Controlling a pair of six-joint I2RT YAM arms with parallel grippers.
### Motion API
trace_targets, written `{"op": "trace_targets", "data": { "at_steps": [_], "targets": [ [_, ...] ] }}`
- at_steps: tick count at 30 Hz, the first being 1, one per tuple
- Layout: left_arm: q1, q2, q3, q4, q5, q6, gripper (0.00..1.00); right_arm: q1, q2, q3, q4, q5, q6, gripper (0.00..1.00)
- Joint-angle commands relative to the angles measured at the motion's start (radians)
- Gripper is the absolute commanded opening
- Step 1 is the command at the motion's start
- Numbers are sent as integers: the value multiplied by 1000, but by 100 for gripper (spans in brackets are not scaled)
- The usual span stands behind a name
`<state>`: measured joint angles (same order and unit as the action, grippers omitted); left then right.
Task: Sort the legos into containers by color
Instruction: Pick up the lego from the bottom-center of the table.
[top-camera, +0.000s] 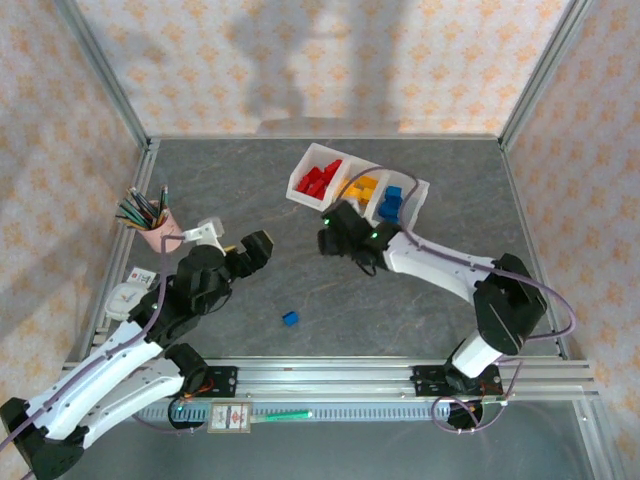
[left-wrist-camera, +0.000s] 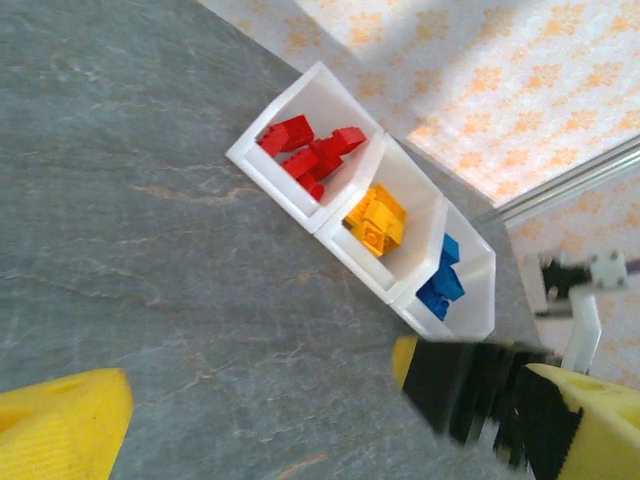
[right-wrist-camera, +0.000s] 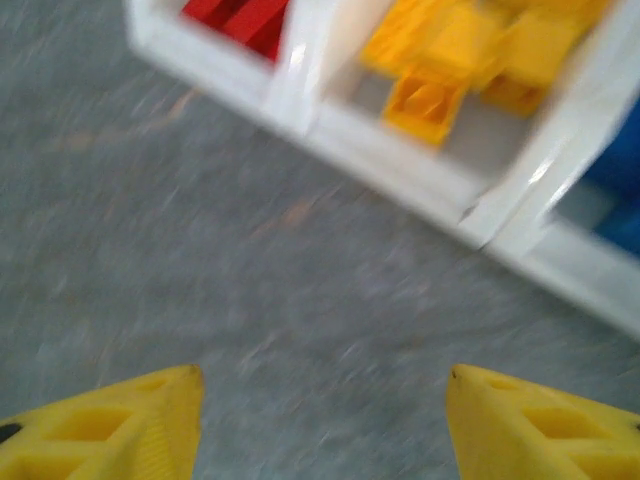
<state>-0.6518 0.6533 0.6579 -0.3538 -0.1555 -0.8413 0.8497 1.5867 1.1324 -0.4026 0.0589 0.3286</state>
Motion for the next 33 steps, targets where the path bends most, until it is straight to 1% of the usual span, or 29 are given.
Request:
{"op": "trace_targets", "data": {
  "at_steps": [1, 6, 9, 16, 18, 24, 26, 28, 30, 33],
  "targets": [
    [9, -56, -21, -136, -63, -39, 99, 102, 2, -27, 34, -9, 33, 69],
    [9, -123, -24, -238, -102, -82, 99, 267, 78, -29, 94, -36, 41, 76],
    [9, -154, -25, -283, -118, -105, 99, 330, 126, -26, 125, -54, 57, 78],
    [9, -198, -29, -316, -137, -121, 99, 390, 208, -18, 135, -31, 100, 77],
    [9, -197, -33, -311, -133, -122, 99, 398, 232, -13, 142, -44, 110, 76],
    [9, -199, -38, -314, -131, -125, 99, 414, 280, -8, 131, -37, 131, 67],
    [9, -202, -37, -318, -135, -125, 99, 419, 290, -9, 132, -47, 129, 62],
    [9, -205, -38, -316, -137, -125, 99, 423, 301, -4, 128, -42, 130, 53],
    [9, -205, -42, -307, -134, -125, 99, 424, 300, 4, 119, -27, 134, 41],
    [9, -198, -44, -286, -124, -117, 99, 423, 266, 17, 92, 30, 140, 28]
  ]
}}
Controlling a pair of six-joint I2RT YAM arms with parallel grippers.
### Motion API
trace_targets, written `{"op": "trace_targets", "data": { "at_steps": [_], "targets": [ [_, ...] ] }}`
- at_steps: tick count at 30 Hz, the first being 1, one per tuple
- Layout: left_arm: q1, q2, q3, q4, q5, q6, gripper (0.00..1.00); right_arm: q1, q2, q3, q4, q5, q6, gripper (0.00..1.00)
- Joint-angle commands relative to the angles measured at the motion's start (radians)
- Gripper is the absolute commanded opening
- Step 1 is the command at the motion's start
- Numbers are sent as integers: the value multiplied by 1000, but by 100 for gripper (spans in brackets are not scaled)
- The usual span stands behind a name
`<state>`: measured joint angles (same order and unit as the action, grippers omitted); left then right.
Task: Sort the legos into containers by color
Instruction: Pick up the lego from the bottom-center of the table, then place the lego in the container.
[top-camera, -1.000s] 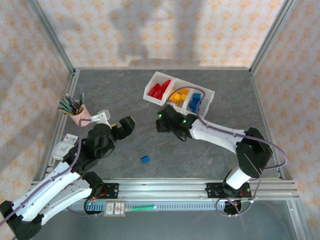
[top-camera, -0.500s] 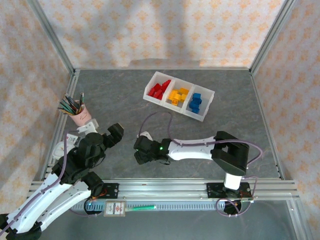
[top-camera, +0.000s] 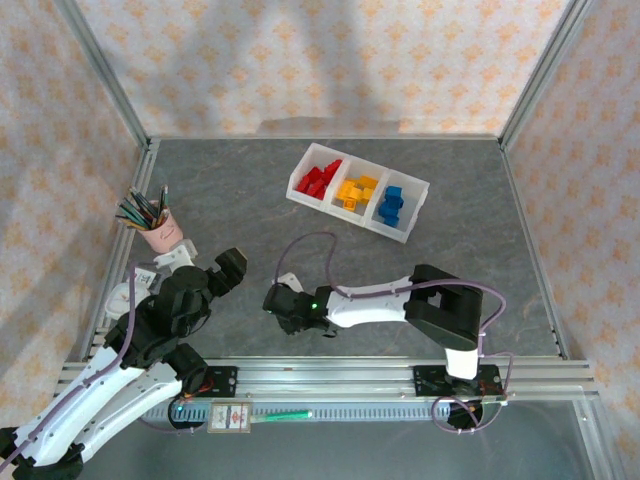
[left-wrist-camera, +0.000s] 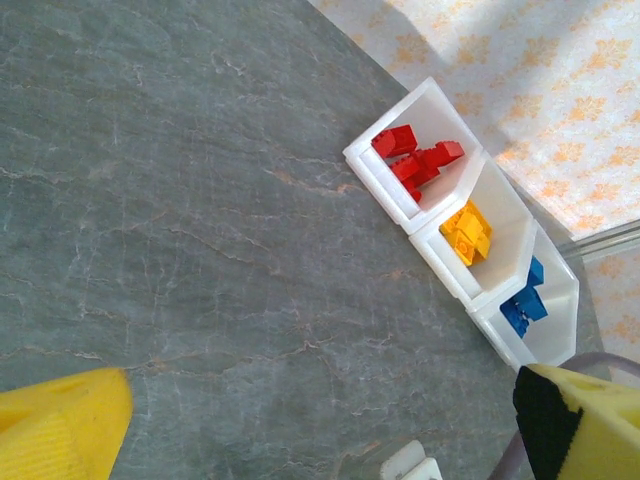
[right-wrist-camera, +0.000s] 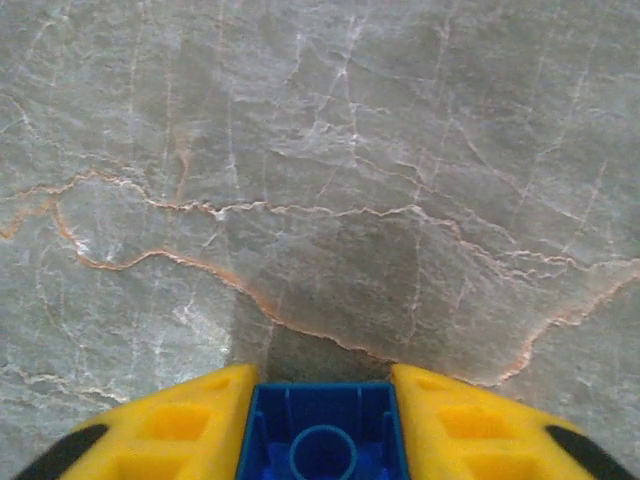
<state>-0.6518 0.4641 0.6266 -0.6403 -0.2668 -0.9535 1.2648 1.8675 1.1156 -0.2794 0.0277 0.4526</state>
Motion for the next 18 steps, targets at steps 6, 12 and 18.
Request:
{"op": "trace_targets", "data": {
  "at_steps": [6, 12, 18],
  "targets": [
    [9, 42, -2, 89, 10, 38, 99, -96, -158, 49, -153, 175, 35, 25],
    [9, 157, 13, 240, 48, 91, 99, -422, -344, 0, -159, 195, 13, 27],
    [11, 301, 30, 398, 94, 139, 99, -735, -301, 88, -119, 200, -89, 27]
  ]
}}
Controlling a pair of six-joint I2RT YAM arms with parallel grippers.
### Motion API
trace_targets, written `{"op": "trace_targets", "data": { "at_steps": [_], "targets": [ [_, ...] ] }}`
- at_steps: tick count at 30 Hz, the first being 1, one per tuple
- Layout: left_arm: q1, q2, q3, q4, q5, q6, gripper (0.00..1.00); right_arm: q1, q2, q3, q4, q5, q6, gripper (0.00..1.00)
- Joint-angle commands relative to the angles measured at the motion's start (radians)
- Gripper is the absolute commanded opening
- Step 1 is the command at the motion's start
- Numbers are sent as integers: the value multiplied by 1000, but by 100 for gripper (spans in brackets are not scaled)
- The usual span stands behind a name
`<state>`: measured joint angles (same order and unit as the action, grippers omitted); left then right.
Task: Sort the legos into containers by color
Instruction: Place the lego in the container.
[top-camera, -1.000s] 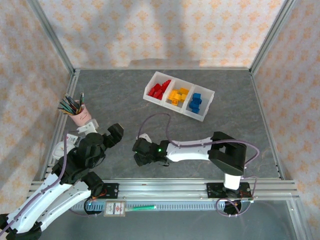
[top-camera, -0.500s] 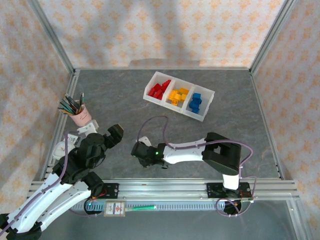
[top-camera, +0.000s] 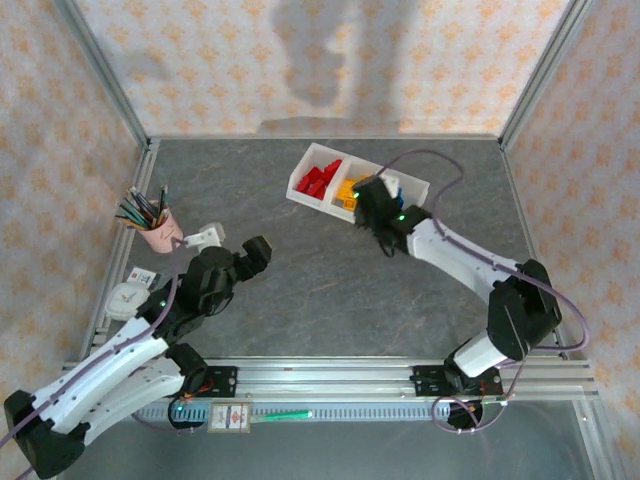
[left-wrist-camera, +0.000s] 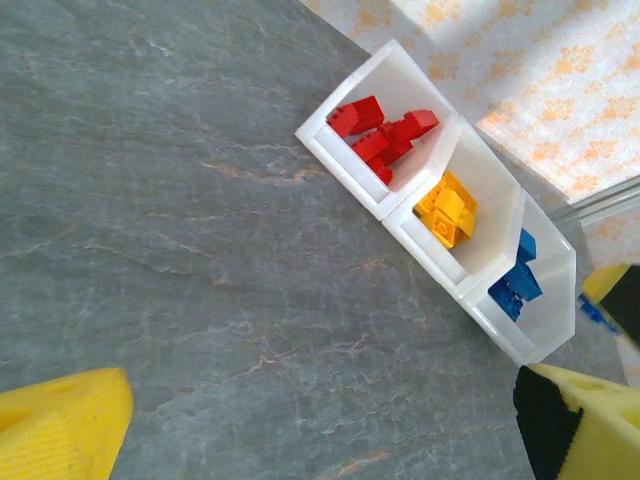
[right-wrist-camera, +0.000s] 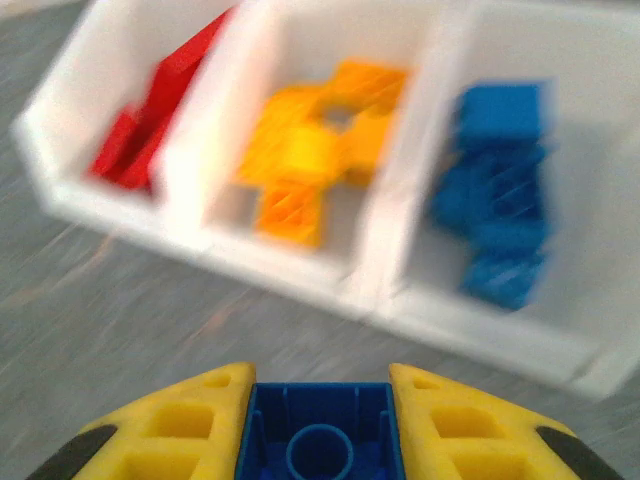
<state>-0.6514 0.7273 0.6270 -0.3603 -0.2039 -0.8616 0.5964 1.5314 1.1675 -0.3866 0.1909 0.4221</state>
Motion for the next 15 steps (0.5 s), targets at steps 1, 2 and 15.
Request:
{"op": "trace_targets", "data": {
  "at_steps": [1, 2, 15],
  "targets": [
    [11, 60, 30, 146, 35, 55, 99, -113, 60, 57, -11, 18, -64, 27],
    [13, 80, 32, 166, 39, 60, 99, -151, 89, 83, -8, -1, -73, 27],
    [132, 264, 41, 319, 5, 178, 99, -336, 110, 125, 76, 87, -117, 100]
  ]
}}
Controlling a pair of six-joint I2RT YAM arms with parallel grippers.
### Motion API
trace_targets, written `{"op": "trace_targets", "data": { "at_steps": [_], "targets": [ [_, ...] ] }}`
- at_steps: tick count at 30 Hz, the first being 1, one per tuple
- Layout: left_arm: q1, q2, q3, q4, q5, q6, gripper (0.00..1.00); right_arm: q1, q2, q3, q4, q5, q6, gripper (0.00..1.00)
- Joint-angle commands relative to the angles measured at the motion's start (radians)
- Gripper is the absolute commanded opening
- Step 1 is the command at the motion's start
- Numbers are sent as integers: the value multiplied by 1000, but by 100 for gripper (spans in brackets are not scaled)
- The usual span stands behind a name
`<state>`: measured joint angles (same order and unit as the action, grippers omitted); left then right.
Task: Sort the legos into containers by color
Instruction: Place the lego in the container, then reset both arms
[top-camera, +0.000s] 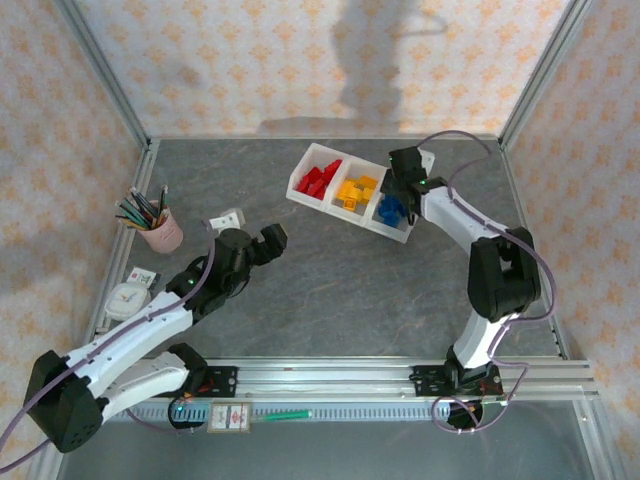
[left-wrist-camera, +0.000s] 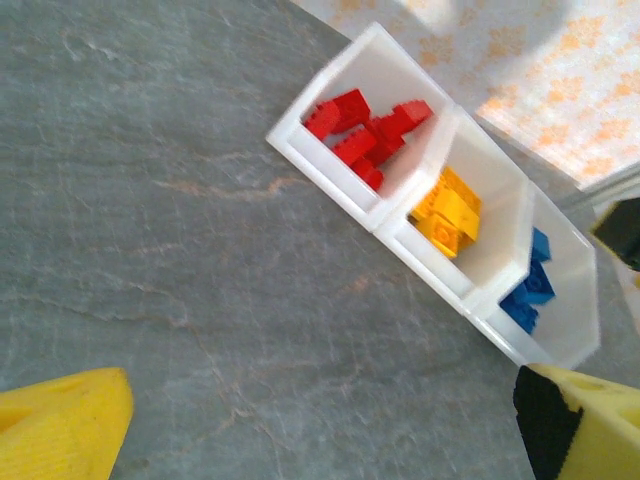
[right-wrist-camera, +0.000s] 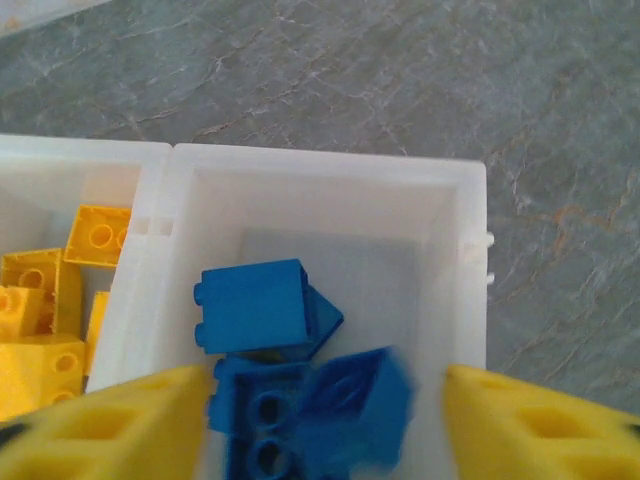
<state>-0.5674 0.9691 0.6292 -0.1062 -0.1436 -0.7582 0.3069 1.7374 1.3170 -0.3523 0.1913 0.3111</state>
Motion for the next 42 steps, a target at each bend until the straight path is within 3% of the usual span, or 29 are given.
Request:
{"op": "trace_targets", "data": {
  "at_steps": [1, 4, 7, 12, 15, 17, 21, 23, 25, 27, 28, 31, 42],
  "targets": [
    [89, 34, 40, 83, -70, 105, 99, -81, -142, -76, 64, 95, 5, 100],
    [226, 66, 22, 178, -155, 246, 99, -171, -299, -306, 212, 195, 18, 100],
    [349, 111, -54, 380, -242, 409, 99, -226, -427, -621, 558, 242, -53, 100],
    [450, 227, -236, 769, -268, 622, 99, -247, -335, -875, 1002, 157, -171, 100],
    [460, 334, -352, 1078, -232, 712, 99, -246, -250, -860, 1114, 60, -233, 100],
    [470, 413, -401, 1270, -224, 757, 99, -249, -245, -921, 1292, -11, -302, 100],
    [503, 464, -372, 1264, -80, 752, 100, -252, -232, -970, 1378, -138, -355, 100],
    [511, 520, -395, 1367, -6, 780, 100, -254, -242, -1049, 1503, -167, -360, 100],
    [528, 515, -405, 1355, 25, 760, 100, -255, -187, -1120, 1705, -184, -373, 100],
    [537, 554, -420, 1433, 65, 767, 100, -266, -224, -1071, 1552, -183, -351, 100],
    [548, 576, -437, 1491, 70, 762, 100, -267, -204, -1098, 1635, -182, -354, 100],
    [553, 561, -409, 1407, 38, 736, 100, -268, -219, -1077, 1566, -187, -354, 100],
    [555, 566, -416, 1431, 19, 731, 100, -270, -220, -1081, 1570, -196, -356, 100]
  ]
}}
